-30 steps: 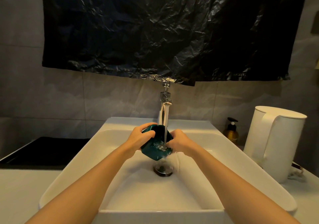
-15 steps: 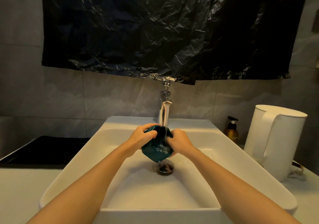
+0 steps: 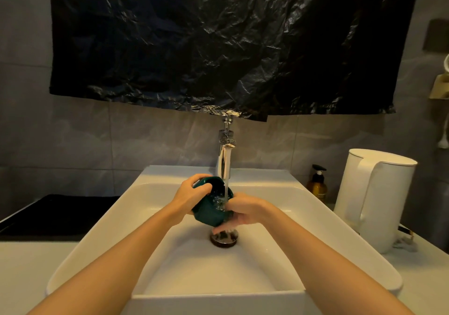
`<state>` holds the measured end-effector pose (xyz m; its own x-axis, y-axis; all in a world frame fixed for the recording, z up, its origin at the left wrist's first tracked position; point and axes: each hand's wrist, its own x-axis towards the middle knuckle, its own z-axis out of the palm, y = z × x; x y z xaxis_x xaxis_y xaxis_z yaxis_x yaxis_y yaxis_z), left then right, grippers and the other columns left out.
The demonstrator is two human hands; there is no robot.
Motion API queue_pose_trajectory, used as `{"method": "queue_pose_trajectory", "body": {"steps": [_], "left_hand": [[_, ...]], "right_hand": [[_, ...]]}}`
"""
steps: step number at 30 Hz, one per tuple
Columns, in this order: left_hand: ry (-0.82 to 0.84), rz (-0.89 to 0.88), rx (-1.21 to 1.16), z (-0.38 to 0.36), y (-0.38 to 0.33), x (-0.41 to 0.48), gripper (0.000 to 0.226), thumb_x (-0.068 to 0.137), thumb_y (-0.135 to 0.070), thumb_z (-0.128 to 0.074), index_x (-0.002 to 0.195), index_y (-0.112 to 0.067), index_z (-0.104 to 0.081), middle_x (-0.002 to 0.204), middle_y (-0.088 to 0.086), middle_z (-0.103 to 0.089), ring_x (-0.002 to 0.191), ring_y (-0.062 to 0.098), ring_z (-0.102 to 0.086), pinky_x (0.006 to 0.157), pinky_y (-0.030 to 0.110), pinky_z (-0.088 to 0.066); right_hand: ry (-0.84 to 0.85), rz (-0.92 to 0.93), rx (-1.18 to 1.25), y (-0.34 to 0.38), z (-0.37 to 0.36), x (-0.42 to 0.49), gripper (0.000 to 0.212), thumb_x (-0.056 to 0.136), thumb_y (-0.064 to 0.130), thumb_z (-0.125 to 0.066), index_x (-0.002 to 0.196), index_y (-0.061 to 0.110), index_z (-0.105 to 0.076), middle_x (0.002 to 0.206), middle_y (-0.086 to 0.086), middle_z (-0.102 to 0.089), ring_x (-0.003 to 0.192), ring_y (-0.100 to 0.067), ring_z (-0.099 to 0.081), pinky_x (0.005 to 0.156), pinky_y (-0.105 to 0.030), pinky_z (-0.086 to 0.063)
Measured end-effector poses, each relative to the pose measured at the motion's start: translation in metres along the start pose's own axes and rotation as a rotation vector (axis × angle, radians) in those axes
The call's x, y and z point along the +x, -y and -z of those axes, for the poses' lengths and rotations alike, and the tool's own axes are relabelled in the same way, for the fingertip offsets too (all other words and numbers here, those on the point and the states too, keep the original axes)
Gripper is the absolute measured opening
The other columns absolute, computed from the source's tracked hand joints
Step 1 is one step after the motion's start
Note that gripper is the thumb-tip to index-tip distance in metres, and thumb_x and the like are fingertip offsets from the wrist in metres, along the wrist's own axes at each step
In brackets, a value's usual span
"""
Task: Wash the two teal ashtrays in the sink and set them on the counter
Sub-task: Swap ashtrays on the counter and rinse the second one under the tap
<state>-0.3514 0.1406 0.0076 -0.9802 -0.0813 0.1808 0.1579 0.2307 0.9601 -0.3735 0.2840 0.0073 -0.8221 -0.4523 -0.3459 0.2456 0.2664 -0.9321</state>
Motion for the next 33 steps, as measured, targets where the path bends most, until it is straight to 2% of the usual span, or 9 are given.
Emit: {"method": "queue_pose_trajectory", "body": {"steps": [4,7,10,13,19,22,25,30,33], "left_hand": [[0.029,-0.008,0.012,0.003,-0.003,-0.001,0.024,0.093,-0.014,-0.049,0.107,-0.034,-0.054,0.102,-0.001,-0.056,0.092,0.017,-0.054,0.062,0.027,-0.052],[0.055,-0.027,0.043,0.003,-0.006,-0.001,0.028,0.094,-0.014,-0.048,0.116,-0.031,-0.054,0.107,0.0,-0.055,0.1,0.02,-0.053,0.064,0.025,-0.051],[0.041,-0.017,0.023,0.003,-0.006,0.0,0.029,0.094,-0.013,-0.046,0.115,-0.031,-0.055,0.108,0.002,-0.056,0.094,0.017,-0.053,0.064,0.026,-0.051],[0.023,-0.006,0.018,0.005,-0.005,0.001,0.026,0.094,-0.015,-0.046,0.111,-0.032,-0.055,0.108,0.001,-0.057,0.093,0.016,-0.053,0.066,0.027,-0.051],[0.061,-0.007,0.022,0.002,-0.007,0.0,0.037,0.095,-0.014,-0.044,0.127,-0.031,-0.051,0.115,0.001,-0.052,0.105,0.02,-0.05,0.076,0.033,-0.051],[0.055,0.0,0.024,0.004,-0.007,0.002,0.039,0.095,-0.014,-0.044,0.128,-0.033,-0.05,0.117,0.002,-0.052,0.105,0.021,-0.05,0.079,0.035,-0.05],[0.05,0.011,0.058,0.005,-0.005,0.002,0.038,0.094,-0.015,-0.046,0.127,-0.033,-0.051,0.121,0.003,-0.052,0.105,0.021,-0.051,0.081,0.035,-0.051],[0.078,0.09,-0.019,0.002,-0.01,0.002,0.045,0.095,-0.02,-0.046,0.136,-0.038,-0.042,0.119,0.002,-0.05,0.102,0.02,-0.051,0.067,0.027,-0.052],[0.044,0.109,-0.099,0.002,-0.012,0.004,0.052,0.092,-0.028,-0.056,0.138,-0.04,-0.038,0.122,0.003,-0.048,0.105,0.022,-0.052,0.066,0.028,-0.054]], "right_hand": [[-0.395,0.129,-0.285,-0.004,0.004,0.011,0.018,0.093,0.007,-0.056,0.111,0.006,-0.056,0.104,-0.014,-0.066,0.085,-0.033,-0.071,0.065,-0.034,-0.061],[-0.535,0.193,-0.404,-0.006,0.009,0.018,0.022,0.094,0.024,-0.058,0.101,0.003,-0.06,0.096,-0.014,-0.069,0.068,-0.027,-0.071,0.058,-0.029,-0.059],[-0.479,0.205,-0.513,-0.003,0.011,0.018,0.017,0.094,0.016,-0.055,0.101,0.0,-0.059,0.088,-0.013,-0.062,0.066,-0.018,-0.059,0.053,-0.024,-0.048],[-0.233,0.16,-0.295,0.0,0.012,0.016,0.031,0.09,-0.006,-0.053,0.12,0.002,-0.053,0.109,-0.016,-0.063,0.09,-0.027,-0.067,0.062,-0.029,-0.059],[-0.523,0.256,-0.391,-0.003,0.007,0.019,0.019,0.097,0.017,-0.05,0.103,0.003,-0.06,0.102,-0.014,-0.066,0.075,-0.027,-0.067,0.054,-0.032,-0.059],[-0.461,0.222,-0.508,-0.001,0.01,0.019,0.021,0.095,0.011,-0.048,0.109,0.0,-0.059,0.107,-0.018,-0.065,0.087,-0.028,-0.065,0.07,-0.039,-0.059],[-0.291,0.187,-0.47,-0.002,0.008,0.014,0.03,0.092,0.0,-0.05,0.121,0.008,-0.053,0.113,-0.013,-0.061,0.093,-0.026,-0.064,0.062,-0.027,-0.058],[-0.493,0.256,-0.41,-0.003,0.002,0.018,0.024,0.099,0.021,-0.045,0.106,0.004,-0.061,0.106,-0.016,-0.068,0.089,-0.033,-0.068,0.075,-0.046,-0.059],[-0.514,0.216,-0.355,-0.002,0.002,0.018,0.018,0.097,0.017,-0.049,0.102,0.004,-0.06,0.105,-0.018,-0.067,0.087,-0.037,-0.068,0.069,-0.046,-0.06]]}}
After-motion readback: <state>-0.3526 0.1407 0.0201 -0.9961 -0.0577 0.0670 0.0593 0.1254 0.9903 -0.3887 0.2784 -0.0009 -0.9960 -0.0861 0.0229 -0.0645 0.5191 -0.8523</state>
